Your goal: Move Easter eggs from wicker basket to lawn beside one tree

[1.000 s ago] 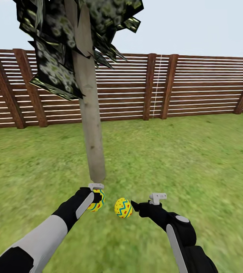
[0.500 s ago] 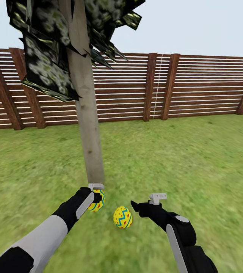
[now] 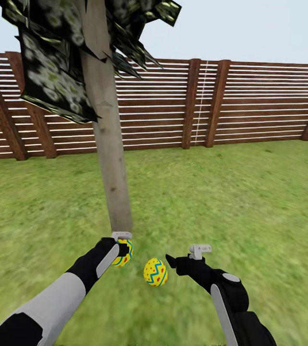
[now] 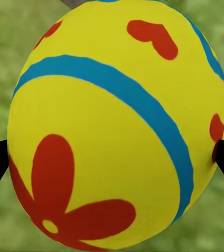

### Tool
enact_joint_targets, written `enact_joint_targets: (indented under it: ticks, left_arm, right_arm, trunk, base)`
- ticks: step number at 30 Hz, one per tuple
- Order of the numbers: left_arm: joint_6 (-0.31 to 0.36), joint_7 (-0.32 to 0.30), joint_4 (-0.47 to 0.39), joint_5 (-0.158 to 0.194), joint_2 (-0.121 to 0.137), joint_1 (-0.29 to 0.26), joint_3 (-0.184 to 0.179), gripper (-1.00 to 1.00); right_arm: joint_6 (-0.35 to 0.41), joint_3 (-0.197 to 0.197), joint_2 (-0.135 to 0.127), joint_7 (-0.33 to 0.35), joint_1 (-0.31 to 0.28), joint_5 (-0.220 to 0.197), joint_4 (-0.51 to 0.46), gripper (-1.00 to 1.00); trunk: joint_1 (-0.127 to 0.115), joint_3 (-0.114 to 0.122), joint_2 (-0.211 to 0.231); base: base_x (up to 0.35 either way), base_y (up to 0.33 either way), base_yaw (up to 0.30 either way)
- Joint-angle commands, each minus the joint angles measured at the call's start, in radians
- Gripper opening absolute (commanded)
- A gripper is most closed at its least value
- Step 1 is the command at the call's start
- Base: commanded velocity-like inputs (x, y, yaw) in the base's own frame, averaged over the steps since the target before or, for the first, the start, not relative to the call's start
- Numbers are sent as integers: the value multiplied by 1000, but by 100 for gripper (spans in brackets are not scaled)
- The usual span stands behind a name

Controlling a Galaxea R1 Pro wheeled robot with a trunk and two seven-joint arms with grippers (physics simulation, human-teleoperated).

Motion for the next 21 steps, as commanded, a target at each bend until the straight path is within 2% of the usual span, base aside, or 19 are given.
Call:
enact_joint_targets:
  ticks: [1,6,12,21]
  left_arm:
    - [1,9,-1,10,1,-1,-5,-100]
    - [-14,9,-1,10,1,-1,-8,-100]
    - [-38,9,-1,10,1,-1,-38,-100]
    - [-44,12,-4,11,2,0,-40,-100]
  right_arm:
    - [6,-1,0,-3,-1,-10,-1,100]
    - [6,-1,0,-3,-1,-10,-1,100]
    - [7,0,0,-3,-1,-10,-1,100]
    - [3,1,0,-1,-1,-10,-1,100]
  trunk:
    - [0,-5,-1]
    - [2,-24,-2]
    - [5,-47,-3]
    - [9,-82,-5]
  base:
    - [0,0,0]
    - [0,0,0]
    - [0,0,0]
    - [0,0,0]
